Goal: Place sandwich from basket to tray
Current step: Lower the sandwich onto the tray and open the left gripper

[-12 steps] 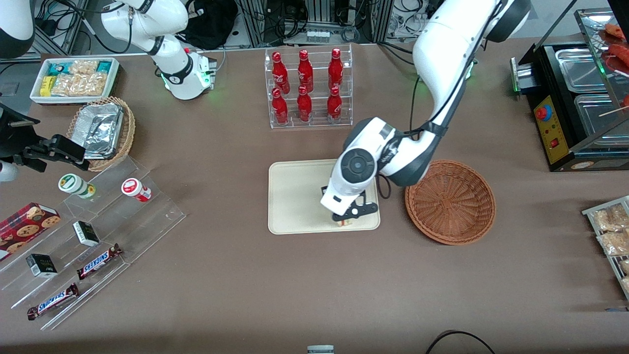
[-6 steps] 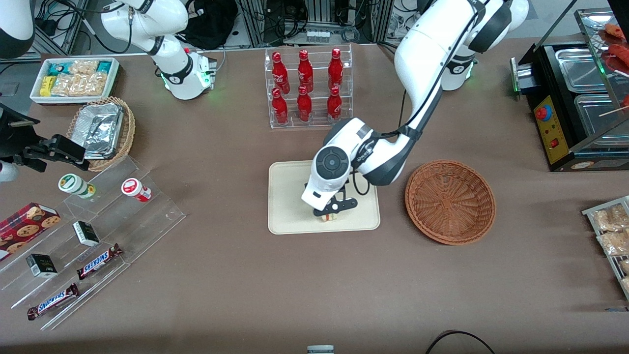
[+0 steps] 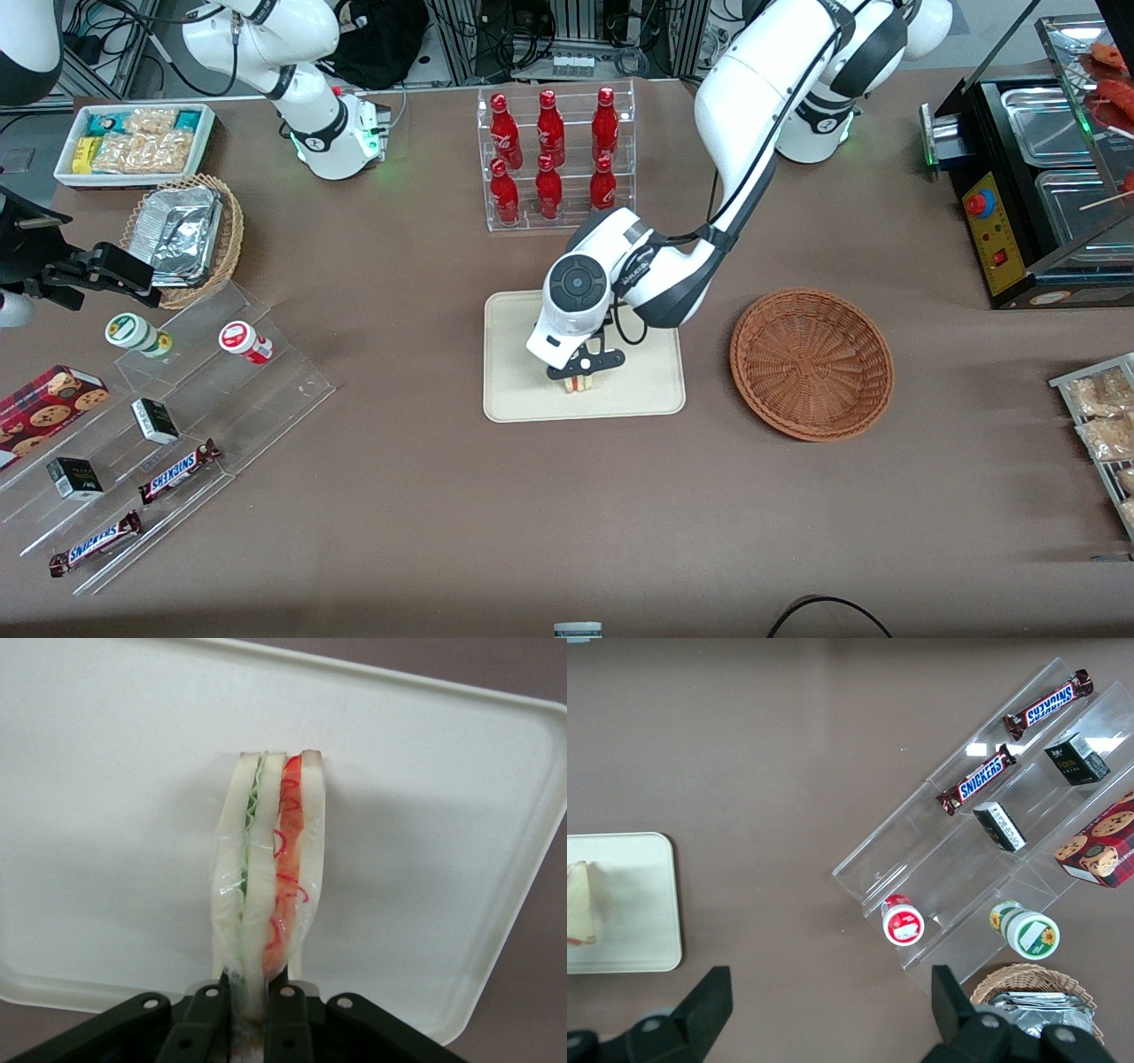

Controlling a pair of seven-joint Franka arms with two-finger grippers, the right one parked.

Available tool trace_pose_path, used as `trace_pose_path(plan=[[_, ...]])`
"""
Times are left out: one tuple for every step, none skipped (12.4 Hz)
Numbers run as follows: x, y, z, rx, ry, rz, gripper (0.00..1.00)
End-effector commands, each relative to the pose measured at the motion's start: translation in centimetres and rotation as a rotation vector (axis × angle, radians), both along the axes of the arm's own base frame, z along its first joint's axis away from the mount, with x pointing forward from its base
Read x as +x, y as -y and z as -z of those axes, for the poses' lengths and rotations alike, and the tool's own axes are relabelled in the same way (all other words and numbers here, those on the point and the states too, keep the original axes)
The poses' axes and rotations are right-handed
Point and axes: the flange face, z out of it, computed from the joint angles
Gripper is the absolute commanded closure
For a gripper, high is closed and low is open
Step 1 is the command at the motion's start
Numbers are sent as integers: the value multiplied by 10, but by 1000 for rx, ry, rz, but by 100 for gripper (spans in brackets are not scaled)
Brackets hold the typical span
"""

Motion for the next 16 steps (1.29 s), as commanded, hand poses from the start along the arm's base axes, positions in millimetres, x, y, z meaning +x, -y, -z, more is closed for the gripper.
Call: trace_pose_path(plan=[[-10,3,4,4,28,4,99],[-11,0,7,7,24,6,99],[-10,0,5,6,27,11,98],[-9,-1,6,6,26,10,94],[-7,-3,4,5,26,6,69],[-5,-4,-1,0,30,-9,1],[-3,-3,-8,-6,30,-23,0],[3,-8,-24,-6,34,-58,0],[15,-21,-40,0,29,-108,0],[18,-23,-60,1,33,-109,0],[19,-27,-83,1,47,-102,0],[19,-29,-105,-10,66,-103,0],[30,-47,-118,-1,78,-123,0],[32,-59,-130,22,80,-116,0],[31,-67,-140,46,79,-109,0],[32,-79,-147,95,70,-107,0]])
